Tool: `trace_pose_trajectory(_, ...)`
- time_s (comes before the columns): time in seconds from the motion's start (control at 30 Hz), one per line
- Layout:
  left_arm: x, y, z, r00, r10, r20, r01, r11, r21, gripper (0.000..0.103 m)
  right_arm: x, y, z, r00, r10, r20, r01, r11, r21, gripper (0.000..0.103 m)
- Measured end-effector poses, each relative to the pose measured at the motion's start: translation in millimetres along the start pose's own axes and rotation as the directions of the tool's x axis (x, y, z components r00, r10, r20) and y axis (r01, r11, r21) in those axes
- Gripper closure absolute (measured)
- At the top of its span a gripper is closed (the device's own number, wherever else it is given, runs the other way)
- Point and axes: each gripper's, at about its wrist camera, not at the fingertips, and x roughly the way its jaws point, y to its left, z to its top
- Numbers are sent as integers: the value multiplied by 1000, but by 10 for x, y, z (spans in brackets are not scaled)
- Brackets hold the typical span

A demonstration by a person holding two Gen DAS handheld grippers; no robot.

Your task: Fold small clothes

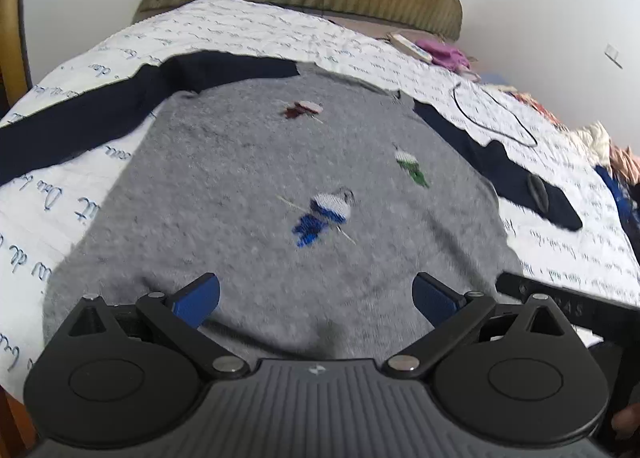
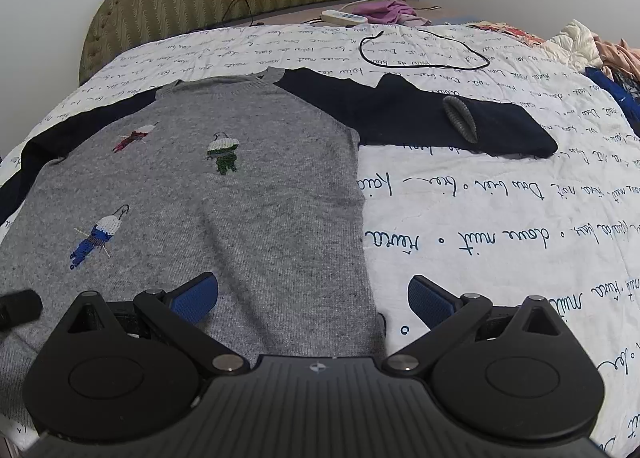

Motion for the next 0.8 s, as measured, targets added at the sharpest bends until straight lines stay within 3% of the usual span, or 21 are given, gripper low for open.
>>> trace_pose_trajectory(0.2,-38,-4,235,998,38,43,-41,997,70,0,39,-8,42,1000,6,-2,-6,1000,10,0)
trace_pose_trajectory(0.8,275,126,504,996,59,62,-65,992,108,0,290,80,268,1000,13,-8,-13,1000,-19,0)
